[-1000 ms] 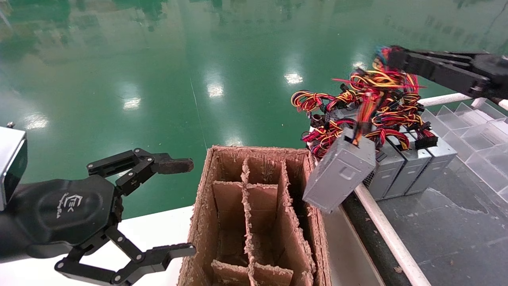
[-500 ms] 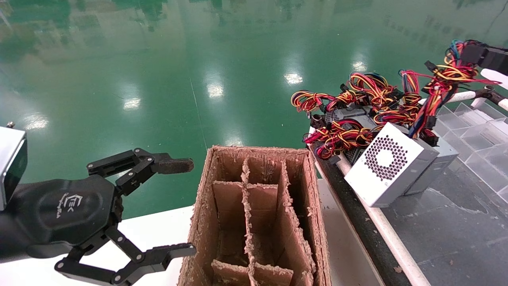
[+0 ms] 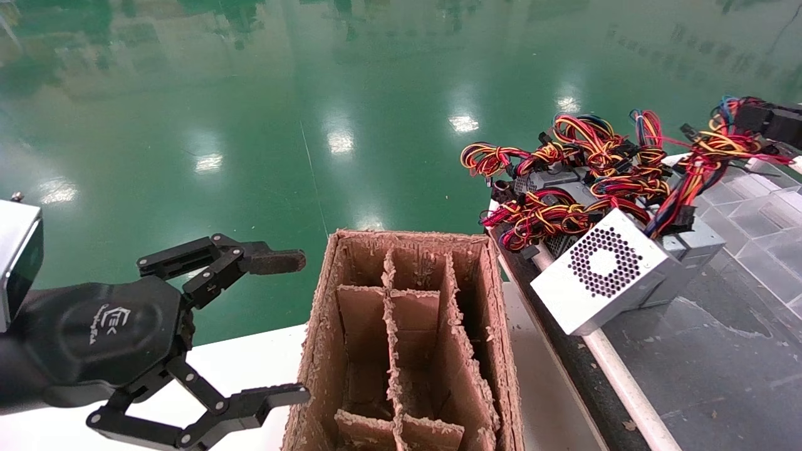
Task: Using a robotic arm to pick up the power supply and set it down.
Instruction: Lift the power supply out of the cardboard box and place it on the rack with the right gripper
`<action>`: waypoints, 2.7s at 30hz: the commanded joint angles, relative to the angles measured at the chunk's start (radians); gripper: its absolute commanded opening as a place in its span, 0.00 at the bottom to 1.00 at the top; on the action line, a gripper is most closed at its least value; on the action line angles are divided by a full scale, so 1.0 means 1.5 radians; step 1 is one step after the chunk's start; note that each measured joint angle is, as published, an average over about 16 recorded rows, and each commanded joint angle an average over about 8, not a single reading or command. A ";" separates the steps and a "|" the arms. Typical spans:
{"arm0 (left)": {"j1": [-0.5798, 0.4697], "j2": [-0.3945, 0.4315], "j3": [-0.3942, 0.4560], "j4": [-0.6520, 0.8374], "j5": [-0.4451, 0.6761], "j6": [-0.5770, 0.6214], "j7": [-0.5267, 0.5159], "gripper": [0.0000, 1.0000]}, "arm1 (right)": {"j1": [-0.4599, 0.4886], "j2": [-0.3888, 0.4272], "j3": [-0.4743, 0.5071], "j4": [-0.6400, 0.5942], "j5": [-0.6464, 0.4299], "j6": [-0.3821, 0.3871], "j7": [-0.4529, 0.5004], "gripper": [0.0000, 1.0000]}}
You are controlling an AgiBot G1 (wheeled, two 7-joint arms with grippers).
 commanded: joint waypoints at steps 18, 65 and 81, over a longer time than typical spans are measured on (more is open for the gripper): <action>0.000 0.000 0.000 0.000 0.000 0.000 0.000 1.00 | 0.050 0.017 -0.036 -0.050 -0.011 0.000 -0.063 0.00; 0.000 0.000 0.000 0.000 0.000 0.000 0.000 1.00 | 0.006 0.063 -0.134 0.005 0.081 -0.005 -0.133 0.00; 0.000 0.000 0.001 0.000 0.000 0.000 0.000 1.00 | -0.016 0.031 -0.178 0.032 0.125 -0.007 -0.114 0.00</action>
